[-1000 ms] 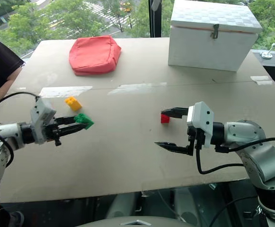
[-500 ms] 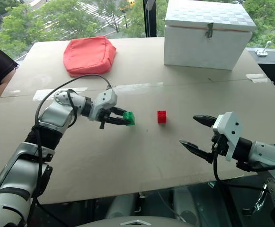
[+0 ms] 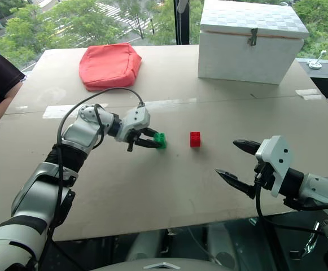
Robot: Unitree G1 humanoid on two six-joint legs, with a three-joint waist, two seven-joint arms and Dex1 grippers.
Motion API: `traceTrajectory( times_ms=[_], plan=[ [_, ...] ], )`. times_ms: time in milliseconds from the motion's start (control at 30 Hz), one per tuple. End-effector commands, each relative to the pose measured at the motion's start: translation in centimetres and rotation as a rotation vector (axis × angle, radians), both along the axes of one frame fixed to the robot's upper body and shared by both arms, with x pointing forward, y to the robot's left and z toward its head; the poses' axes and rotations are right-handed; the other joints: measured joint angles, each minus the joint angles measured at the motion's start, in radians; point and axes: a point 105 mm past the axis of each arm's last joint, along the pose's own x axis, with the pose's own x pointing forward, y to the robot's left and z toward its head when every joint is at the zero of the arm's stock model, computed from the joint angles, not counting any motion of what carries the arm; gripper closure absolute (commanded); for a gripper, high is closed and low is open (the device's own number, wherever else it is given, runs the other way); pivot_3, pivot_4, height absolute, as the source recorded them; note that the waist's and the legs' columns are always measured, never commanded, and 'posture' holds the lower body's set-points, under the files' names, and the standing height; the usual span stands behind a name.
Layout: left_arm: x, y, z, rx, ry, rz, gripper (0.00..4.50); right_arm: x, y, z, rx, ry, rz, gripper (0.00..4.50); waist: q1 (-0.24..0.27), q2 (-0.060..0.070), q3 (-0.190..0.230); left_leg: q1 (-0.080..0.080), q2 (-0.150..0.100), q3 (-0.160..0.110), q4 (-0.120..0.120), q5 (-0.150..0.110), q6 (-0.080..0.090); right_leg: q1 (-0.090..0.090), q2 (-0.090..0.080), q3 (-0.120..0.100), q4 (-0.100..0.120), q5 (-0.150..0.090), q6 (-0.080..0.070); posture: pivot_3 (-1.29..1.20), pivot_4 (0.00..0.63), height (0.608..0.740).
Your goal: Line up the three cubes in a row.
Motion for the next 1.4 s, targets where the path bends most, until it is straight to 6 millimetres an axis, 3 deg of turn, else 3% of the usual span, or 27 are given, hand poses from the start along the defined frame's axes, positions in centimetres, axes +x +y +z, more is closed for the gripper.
traceTrajectory(
  times_ms=[33, 100, 133, 233, 333, 433, 500, 633, 800, 833, 1067, 1233, 1400],
  plan=[
    [0.2, -0.2, 0.8, -0.039, -0.01, 0.018, 1.36, -0.2, -0.2, 1.1, -0.004, -0.047, 0.004, 0.0, 0.0, 0.0, 0.0, 0.0, 0.0, 0.0, 0.0, 0.0, 0.0, 0.0, 0.0, 0.0, 0.0, 0.0, 0.0, 0.0, 0.15, 0.74],
    [0.3, 0.1, 1.1, -0.053, -0.03, 0.04, 0.29, -0.2, -0.2, 1.1, 0.007, -0.042, 0.01, 0.0, 0.0, 0.0, 0.0, 0.0, 0.0, 0.0, 0.0, 0.0, 0.0, 0.0, 0.0, 0.0, 0.0, 0.0, 0.0, 0.0, 0.15, 0.74],
    [0.4, 0.5, 1.3, -0.056, -0.039, 0.057, 0.09, -0.2, -0.1, 1.1, 0.008, -0.041, 0.014, 0.0, -0.001, 0.0, 0.0, 0.0, 0.0, 0.0, 0.0, 0.0, 0.0, 0.0, 0.0, 0.0, 0.0, 0.0, 0.0, 0.0, 0.15, 0.74],
    [0.5, 3.8, 3.7, -0.104, -0.06, 0.198, 0.09, -0.1, 0.3, 0.9, 0.022, -0.038, 0.035, 0.0, -0.009, 0.0, 0.0, 0.0, 0.0, -0.001, 0.0, 0.0, 0.0, 0.0, 0.0, 0.0, 0.0, 0.0, 0.0, 0.0, 0.15, 0.74],
    [0.0, 5.7, 5.4, -0.17, -0.069, 0.303, 0.09, -0.2, 0.4, 0.6, 0.029, -0.035, 0.047, 0.0, -0.012, 0.0, 0.0, 0.0, 0.003, -0.001, 0.0, 0.0, 0.0, -0.001, 0.001, 0.001, 0.001, 0.0, 0.0, 0.0, 0.15, 0.74],
    [0.2, 10.6, 7.6, -0.306, -0.133, 0.641, 0.09, 0.1, 0.8, 0.3, 0.045, -0.031, 0.065, 0.0, -0.008, 0.0, 0.0, 0.001, 0.004, -0.002, 0.0, 0.0, 0.0, -0.001, 0.001, 0.001, 0.001, 0.0, 0.0, 0.0, 0.15, 0.74],
    [0.4, 14.1, 7.7, -0.315, -0.207, 0.863, 0.09, 0.4, 1.0, 0.1, 0.054, -0.03, 0.081, 0.0, -0.01, 0.0, 0.0, 0.001, 0.004, -0.001, 0.0, 0.0, 0.0, -0.001, 0.001, 0.001, 0.001, 0.0, 0.0, 0.0, 0.15, 0.74],
    [-0.6, 15.9, 7.2, -0.36, -0.18, 0.951, 0.09, 0.8, 1.5, 0.1, 0.065, -0.031, 0.116, 0.0, -0.003, -0.001, -0.001, 0.002, 0.004, -0.001, 0.0, 0.0, 0.0, -0.001, 0.0, 0.001, 0.001, 0.0, 0.0, 0.0, 0.15, 0.74],
    [-1.4, 16.6, 6.6, -0.274, -0.198, 0.907, 0.09, 1.1, 1.7, -0.2, 0.055, -0.024, 0.148, 0.0, 0.008, -0.002, -0.001, 0.001, 0.003, -0.001, 0.0, 0.0, 0.0, 0.0, 0.0, 0.0, 0.001, 0.0, 0.0, 0.0, 0.15, 0.74],
    [-1.5, 16.7, 6.3, -0.257, -0.198, 0.893, 0.09, 1.1, 1.7, -0.2, 0.059, -0.024, 0.148, 0.0, 0.011, -0.002, -0.001, 0.001, 0.003, -0.001, 0.0, 0.0, 0.0, 0.0, -0.001, 0.0, 0.001, 0.001, -0.001, 0.0, 0.15, 0.74],
    [-4.4, 9.0, 4.2, -0.225, -0.042, 0.373, 0.09, 1.0, 2.1, -0.6, 0.063, -0.015, 0.161, 0.0, 0.021, -0.002, -0.001, 0.001, 0.003, 0.001, 0.001, 0.0, 0.0, 0.0, -0.001, 0.0, 0.001, 0.0, -0.007, 0.0, 0.15, 0.74],
    [-1.8, 5.1, 2.8, -0.128, -0.05, 0.142, 0.09, 0.6, 2.1, -0.3, 0.055, -0.015, 0.176, 0.0, 0.022, -0.003, -0.002, 0.002, 0.0, 0.001, 0.004, 0.0, 0.0, 0.004, -0.001, -0.003, 0.001, -0.002, -0.005, 0.0, 0.15, 0.74],
    [0.4, 2.4, 1.9, -0.061, -0.056, 0.022, 0.09, 0.2, 1.5, -0.3, 0.017, -0.02, 0.158, 0.0, 0.016, -0.003, -0.002, 0.001, -0.001, 0.002, 0.005, -0.001, 0.001, 0.004, -0.001, -0.003, 0.0, 0.0, -0.006, 0.0, 0.15, 0.74]
  ],
)
